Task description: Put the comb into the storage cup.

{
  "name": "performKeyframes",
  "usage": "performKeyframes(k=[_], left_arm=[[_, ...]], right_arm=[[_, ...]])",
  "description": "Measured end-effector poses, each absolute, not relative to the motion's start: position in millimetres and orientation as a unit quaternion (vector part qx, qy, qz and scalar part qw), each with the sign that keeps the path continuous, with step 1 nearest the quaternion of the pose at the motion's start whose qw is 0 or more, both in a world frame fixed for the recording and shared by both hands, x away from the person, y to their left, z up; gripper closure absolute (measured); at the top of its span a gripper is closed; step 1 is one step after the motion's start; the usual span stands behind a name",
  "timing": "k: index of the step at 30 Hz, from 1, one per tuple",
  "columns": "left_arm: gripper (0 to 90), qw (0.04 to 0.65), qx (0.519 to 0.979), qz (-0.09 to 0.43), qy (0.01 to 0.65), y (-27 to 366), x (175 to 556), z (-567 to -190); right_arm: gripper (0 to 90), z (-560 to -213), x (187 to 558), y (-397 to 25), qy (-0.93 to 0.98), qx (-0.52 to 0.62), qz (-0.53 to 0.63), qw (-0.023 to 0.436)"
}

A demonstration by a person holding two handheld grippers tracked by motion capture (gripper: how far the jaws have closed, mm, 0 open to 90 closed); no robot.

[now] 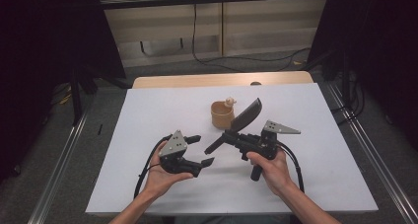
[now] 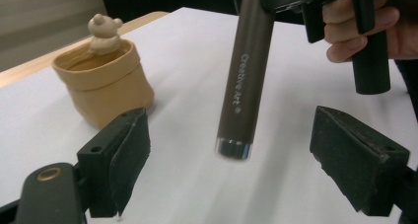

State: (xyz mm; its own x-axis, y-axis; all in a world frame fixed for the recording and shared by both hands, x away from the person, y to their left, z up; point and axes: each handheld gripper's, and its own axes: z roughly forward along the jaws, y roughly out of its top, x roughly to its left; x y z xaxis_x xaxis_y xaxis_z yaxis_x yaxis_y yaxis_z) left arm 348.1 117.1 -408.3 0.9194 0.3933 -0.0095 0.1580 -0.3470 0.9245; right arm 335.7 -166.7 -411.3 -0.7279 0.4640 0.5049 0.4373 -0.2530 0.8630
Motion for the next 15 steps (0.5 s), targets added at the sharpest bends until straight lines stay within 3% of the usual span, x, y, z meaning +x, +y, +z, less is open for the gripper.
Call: performKeyframes(k=[4, 15], left_arm=[[8.5, 0.534, 0.815, 0.122, 0.187, 121.6, 347.1, -405.6], [4.2, 0.549, 0.793, 0.149, 0.220, 137.6, 340.5, -407.0]], right_arm=[[72.9, -407.7, 336.7, -168.6, 0.623, 0.361, 0.694, 0.026], [73.0, -399.0, 343.7, -179.9, 0.629, 0.354, 0.690, 0.060]])
